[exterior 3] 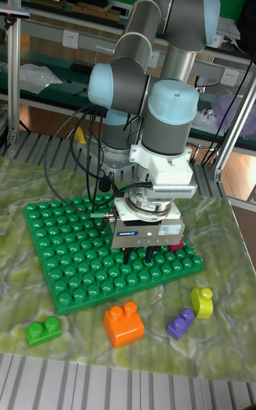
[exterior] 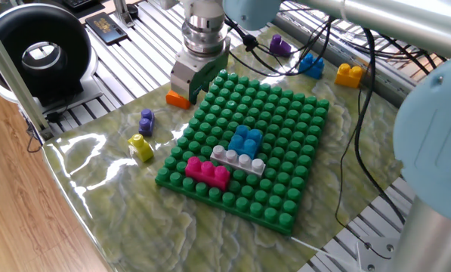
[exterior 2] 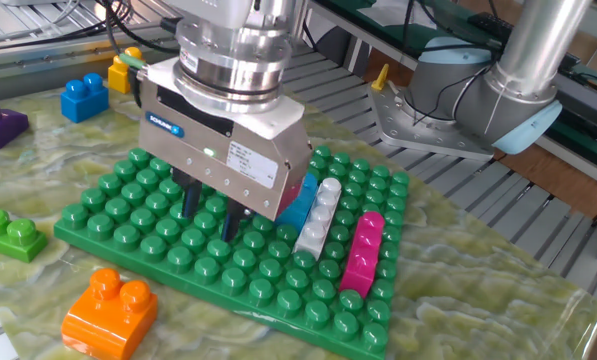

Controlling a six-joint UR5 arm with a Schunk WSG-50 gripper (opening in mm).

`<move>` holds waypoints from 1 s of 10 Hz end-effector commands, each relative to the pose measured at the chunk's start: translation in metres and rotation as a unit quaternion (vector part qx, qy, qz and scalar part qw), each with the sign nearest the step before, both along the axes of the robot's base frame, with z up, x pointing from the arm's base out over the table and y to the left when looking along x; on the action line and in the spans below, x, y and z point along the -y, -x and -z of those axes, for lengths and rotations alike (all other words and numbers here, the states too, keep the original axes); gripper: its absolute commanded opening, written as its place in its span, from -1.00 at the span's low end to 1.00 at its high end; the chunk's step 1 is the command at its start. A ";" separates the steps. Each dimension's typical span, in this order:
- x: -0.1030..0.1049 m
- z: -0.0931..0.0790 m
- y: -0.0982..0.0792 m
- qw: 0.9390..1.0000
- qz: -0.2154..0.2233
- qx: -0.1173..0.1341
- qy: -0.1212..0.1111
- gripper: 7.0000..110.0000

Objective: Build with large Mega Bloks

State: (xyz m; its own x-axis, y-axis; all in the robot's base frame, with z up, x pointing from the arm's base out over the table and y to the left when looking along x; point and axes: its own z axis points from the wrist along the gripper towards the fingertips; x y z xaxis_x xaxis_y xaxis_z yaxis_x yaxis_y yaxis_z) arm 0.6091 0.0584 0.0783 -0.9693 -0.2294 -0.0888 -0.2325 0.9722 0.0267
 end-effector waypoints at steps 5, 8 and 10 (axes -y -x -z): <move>-0.003 0.001 0.006 0.999 -0.039 -0.002 -0.002 -0.71; -0.010 0.011 -0.036 1.000 -0.025 -0.008 0.009 -0.28; -0.019 0.008 -0.058 1.000 -0.017 -0.007 0.015 -0.28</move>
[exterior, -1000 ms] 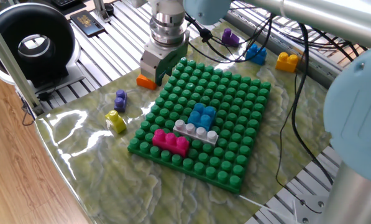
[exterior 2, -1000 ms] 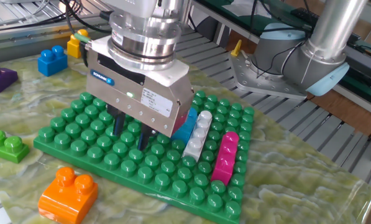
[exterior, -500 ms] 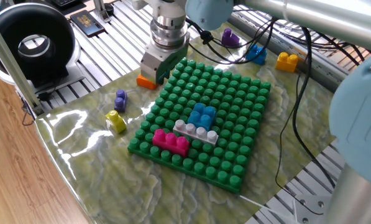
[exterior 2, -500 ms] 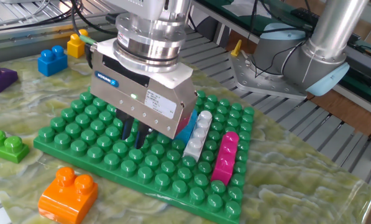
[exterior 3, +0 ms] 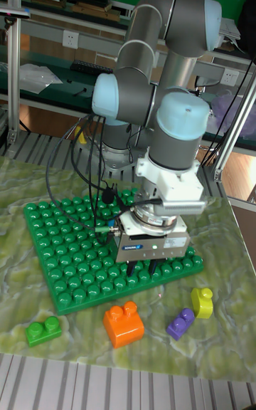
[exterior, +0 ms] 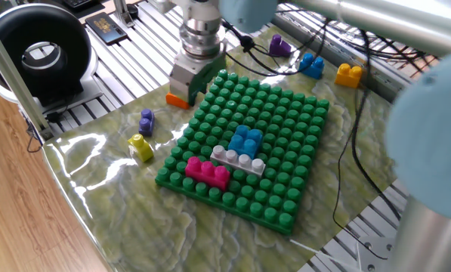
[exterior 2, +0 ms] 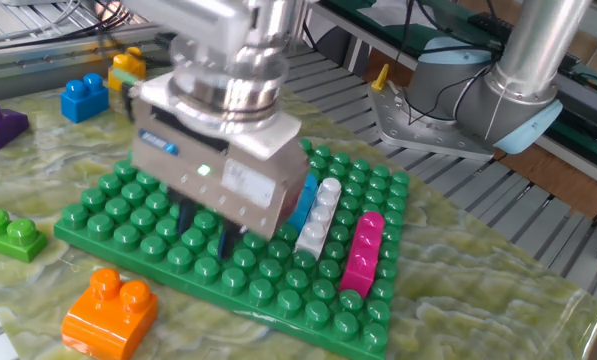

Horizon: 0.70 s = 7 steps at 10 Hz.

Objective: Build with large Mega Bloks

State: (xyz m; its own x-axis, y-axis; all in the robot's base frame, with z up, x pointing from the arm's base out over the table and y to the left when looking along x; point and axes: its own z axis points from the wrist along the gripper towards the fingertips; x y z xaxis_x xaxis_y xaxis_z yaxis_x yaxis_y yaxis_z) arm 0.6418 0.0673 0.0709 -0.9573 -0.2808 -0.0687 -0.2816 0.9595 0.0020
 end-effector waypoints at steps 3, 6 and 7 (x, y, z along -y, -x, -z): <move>-0.015 -0.004 -0.032 1.000 0.007 0.003 -0.003 -0.28; -0.028 -0.010 -0.013 0.999 0.020 -0.025 -0.027 -0.28; -0.033 -0.011 -0.020 0.998 0.037 -0.011 -0.039 -0.28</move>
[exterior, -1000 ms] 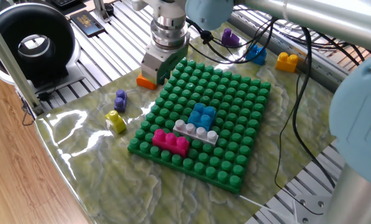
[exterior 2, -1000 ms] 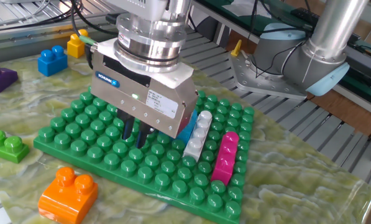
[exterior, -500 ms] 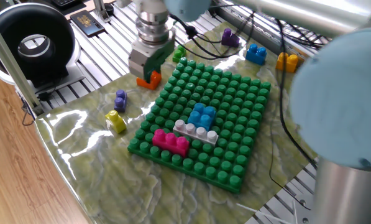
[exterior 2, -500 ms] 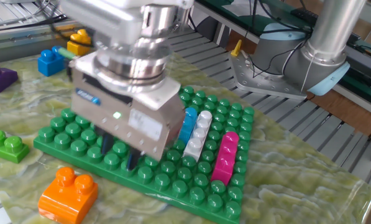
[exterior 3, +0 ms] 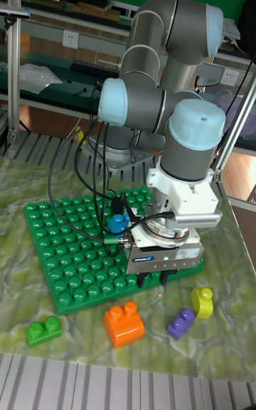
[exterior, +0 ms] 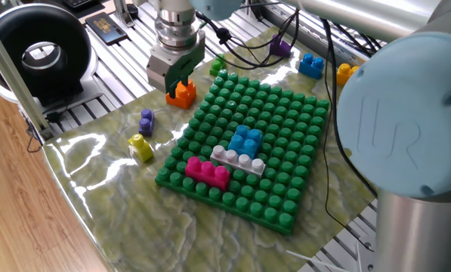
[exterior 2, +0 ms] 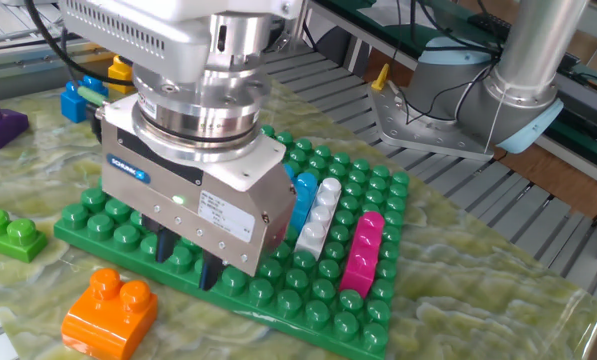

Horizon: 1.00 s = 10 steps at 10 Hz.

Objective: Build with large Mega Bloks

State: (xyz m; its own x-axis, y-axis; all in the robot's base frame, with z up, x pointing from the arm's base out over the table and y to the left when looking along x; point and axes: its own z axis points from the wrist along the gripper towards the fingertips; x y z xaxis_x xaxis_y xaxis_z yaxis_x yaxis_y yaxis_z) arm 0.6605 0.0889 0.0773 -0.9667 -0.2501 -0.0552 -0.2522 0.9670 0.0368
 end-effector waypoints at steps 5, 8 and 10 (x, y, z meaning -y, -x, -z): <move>0.002 -0.005 -0.017 0.999 -0.038 0.035 0.007 0.15; 0.021 -0.002 -0.019 0.997 -0.056 0.030 0.034 0.15; 0.034 0.010 -0.031 0.996 -0.069 0.036 0.035 0.15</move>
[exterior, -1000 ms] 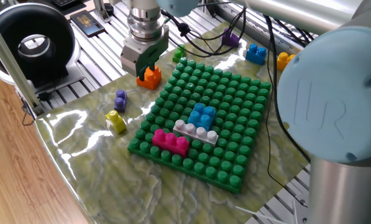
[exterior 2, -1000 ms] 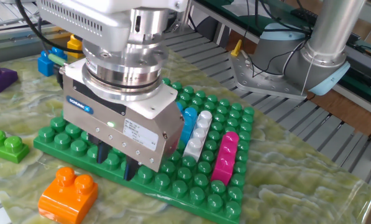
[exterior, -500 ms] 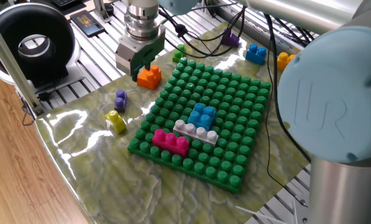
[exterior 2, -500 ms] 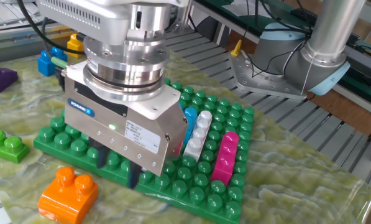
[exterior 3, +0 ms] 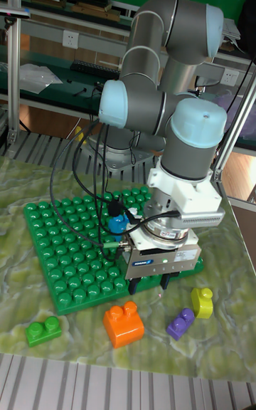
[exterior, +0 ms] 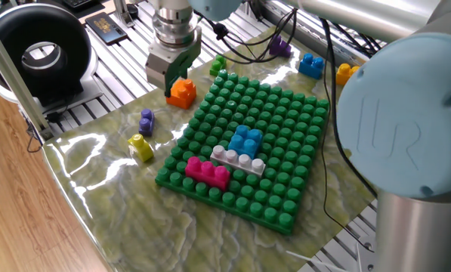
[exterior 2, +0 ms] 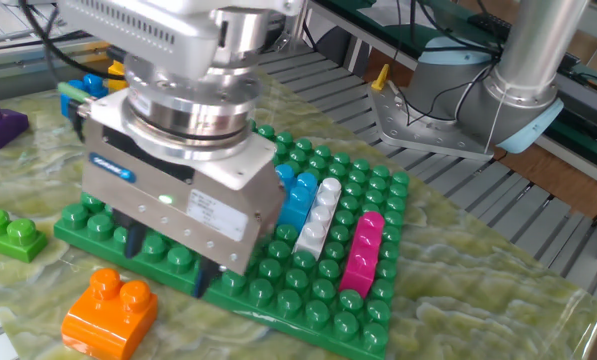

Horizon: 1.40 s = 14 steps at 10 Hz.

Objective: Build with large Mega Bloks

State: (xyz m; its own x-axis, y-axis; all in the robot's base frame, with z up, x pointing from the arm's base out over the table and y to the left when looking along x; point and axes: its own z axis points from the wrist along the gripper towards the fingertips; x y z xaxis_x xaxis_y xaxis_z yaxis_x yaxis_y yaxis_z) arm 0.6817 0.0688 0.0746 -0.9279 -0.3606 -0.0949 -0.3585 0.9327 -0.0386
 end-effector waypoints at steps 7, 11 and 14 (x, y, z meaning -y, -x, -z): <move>0.016 0.011 -0.016 1.000 -0.009 0.007 0.000 0.15; 0.022 0.008 0.008 0.999 0.023 -0.037 0.012 0.15; 0.016 0.008 0.012 0.998 0.045 -0.044 0.000 0.15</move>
